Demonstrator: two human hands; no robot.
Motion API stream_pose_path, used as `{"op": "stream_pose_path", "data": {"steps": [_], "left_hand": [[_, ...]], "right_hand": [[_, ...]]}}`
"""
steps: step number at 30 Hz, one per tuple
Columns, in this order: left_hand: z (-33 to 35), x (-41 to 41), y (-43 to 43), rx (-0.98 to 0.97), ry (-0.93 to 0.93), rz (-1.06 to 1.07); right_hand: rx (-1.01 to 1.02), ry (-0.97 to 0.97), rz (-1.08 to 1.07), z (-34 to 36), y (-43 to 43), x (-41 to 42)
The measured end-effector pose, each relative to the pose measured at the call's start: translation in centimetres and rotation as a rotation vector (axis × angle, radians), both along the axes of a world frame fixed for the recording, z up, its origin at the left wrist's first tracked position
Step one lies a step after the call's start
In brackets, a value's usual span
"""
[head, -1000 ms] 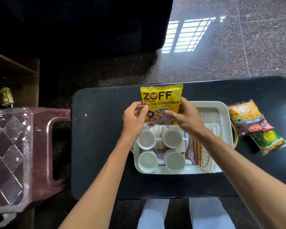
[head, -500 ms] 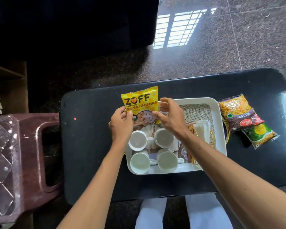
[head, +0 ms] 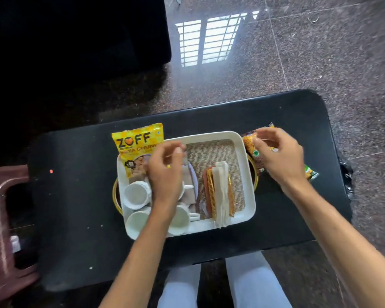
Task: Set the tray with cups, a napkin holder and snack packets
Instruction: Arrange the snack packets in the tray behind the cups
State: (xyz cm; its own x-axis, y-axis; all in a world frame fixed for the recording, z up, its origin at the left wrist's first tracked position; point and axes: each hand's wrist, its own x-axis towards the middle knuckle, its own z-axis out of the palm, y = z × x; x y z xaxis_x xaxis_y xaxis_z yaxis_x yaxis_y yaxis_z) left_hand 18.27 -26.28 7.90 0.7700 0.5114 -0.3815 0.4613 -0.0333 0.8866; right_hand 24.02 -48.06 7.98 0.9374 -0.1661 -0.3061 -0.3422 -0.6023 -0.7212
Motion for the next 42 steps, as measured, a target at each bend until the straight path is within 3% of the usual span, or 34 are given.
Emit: {"op": "stream_pose_path", "data": {"steps": [3,8,14,19,22,28,33,36,40,42], "left_hand": [[0.6,1.8,-5.8,-0.155,0.073,-0.167],[0.3,4.9,-12.6,-0.176,0.116,-0.266],[-1.0,7.1,-14.9,-0.237,0.176,-0.233],[-1.7,7.7,-15.0,-0.215,0.170,-0.218],[-2.1,8.1,-14.9,-0.101,0.136,-0.307],[-1.6,10.3,-13.4,0.459,-0.125,-0.850],[-0.5,12.9,-11.7,0.613,-0.054,-1.242],[0.6,14.0,-10.7,0.606,-0.046,-1.404],[1.8,13.6,-8.7,0.470,-0.052,-1.314],[1.9,12.5,-7.4,0.427,-0.089,-1.163]], "right_hand": [[-0.197,0.082,-0.001,-0.6,-5.0,1.3],[-0.568,0.317,0.257,-1.9,-7.5,2.3],[-0.706,0.238,0.328,-4.3,-5.8,1.0],[-0.669,0.112,0.333,-5.3,-5.8,1.0],[-0.606,0.091,0.376,-5.0,-6.3,1.5],[-0.547,-0.049,0.562,-2.5,-7.8,3.0],[-0.557,-0.217,0.840,0.8,-8.8,4.9],[-0.521,-0.346,1.033,2.9,-8.9,6.3],[-0.531,-0.462,1.160,4.5,-8.0,7.7],[-0.482,-0.493,1.064,4.7,-7.2,8.0]]}}
